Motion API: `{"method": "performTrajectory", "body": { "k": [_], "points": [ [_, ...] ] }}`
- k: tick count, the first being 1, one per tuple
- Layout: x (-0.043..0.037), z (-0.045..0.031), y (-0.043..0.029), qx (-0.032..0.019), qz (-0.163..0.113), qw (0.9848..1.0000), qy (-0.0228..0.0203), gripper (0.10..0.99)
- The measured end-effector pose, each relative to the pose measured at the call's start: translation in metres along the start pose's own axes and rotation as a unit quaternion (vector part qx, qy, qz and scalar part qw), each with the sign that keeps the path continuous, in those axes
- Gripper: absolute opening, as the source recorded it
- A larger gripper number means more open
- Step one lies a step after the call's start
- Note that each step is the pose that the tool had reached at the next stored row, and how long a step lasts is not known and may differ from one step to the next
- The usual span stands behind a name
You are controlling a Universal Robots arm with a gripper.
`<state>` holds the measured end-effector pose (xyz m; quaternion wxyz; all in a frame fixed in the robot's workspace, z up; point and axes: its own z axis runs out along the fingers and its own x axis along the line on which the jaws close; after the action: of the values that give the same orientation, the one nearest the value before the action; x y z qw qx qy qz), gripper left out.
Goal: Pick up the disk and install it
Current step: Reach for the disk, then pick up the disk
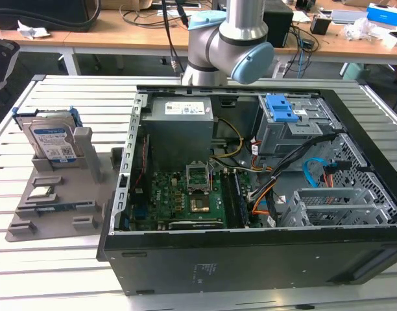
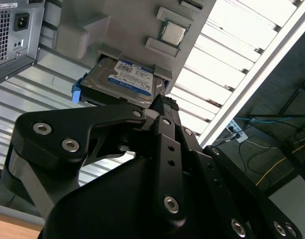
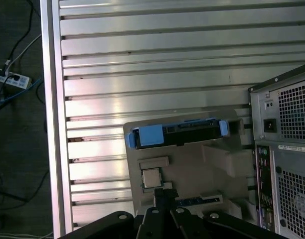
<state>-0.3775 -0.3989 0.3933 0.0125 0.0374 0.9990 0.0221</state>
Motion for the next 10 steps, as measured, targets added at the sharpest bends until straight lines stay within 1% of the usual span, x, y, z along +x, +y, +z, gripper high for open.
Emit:
{"method": "performTrajectory", "body": {
  "k": [6,8,9,10],
  "points": [
    [0.0001,0.0000,0.0000,-0.0001,-0.003,1.0000,0.0001,0.106],
    [0.0002,0.0000,0.0000,-0.0005,-0.022,0.9998,0.0010,0.106],
    [0.0002,0.0000,0.0000,-0.0009,-0.040,0.9992,0.0018,0.106],
    [0.0002,-0.0001,0.0000,-0.0010,-0.045,0.9990,0.0021,0.106]
  ]
}}
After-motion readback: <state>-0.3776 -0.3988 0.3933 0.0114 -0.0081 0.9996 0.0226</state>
